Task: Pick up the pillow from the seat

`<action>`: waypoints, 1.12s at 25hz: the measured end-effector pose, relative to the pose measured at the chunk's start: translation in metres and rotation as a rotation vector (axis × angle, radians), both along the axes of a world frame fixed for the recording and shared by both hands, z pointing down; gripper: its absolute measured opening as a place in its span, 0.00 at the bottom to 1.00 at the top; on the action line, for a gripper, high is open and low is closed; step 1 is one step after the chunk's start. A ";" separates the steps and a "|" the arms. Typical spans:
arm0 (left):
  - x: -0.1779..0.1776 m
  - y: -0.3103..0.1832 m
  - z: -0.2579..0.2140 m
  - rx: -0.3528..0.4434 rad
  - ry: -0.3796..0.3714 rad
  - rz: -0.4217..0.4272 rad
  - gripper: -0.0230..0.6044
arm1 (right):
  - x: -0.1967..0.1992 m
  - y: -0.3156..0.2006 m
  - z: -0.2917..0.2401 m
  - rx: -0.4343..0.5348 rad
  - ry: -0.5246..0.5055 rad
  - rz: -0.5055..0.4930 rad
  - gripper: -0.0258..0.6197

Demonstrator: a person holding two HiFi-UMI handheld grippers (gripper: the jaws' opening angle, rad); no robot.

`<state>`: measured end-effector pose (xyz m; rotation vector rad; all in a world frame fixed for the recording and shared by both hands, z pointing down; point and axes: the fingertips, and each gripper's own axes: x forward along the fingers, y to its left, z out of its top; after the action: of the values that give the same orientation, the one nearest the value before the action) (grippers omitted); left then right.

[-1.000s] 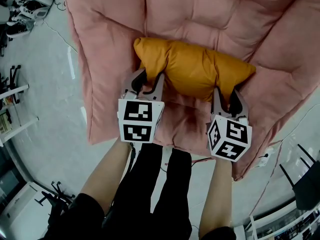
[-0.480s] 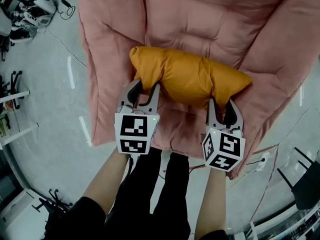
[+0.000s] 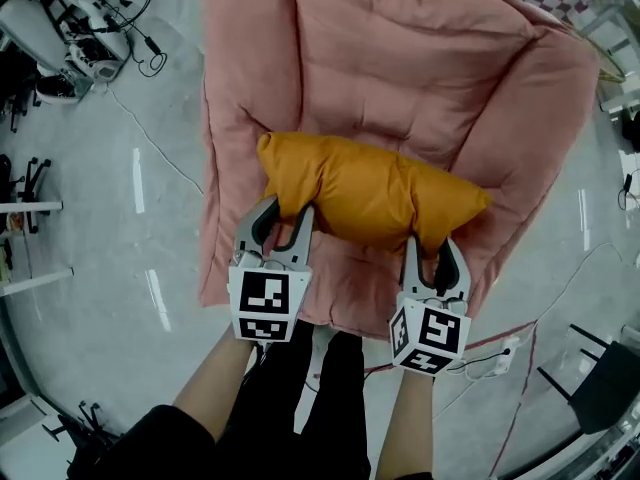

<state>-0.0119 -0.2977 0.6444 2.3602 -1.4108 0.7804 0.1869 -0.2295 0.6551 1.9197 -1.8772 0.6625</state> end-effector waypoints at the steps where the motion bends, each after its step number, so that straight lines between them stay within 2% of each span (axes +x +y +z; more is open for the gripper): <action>1: -0.003 0.005 -0.012 0.006 0.002 0.002 0.28 | -0.004 0.005 -0.011 0.008 -0.002 0.005 0.35; 6: -0.029 0.018 -0.059 0.055 0.019 0.016 0.28 | -0.030 0.022 -0.058 0.060 0.011 0.020 0.35; 28: -0.029 0.060 -0.240 0.245 0.060 0.021 0.28 | -0.029 0.060 -0.235 0.254 0.038 0.027 0.35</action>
<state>-0.0411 -0.2377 0.4048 2.5594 -1.5363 0.5633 0.1581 -0.1692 0.4197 2.0982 -1.9957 0.4078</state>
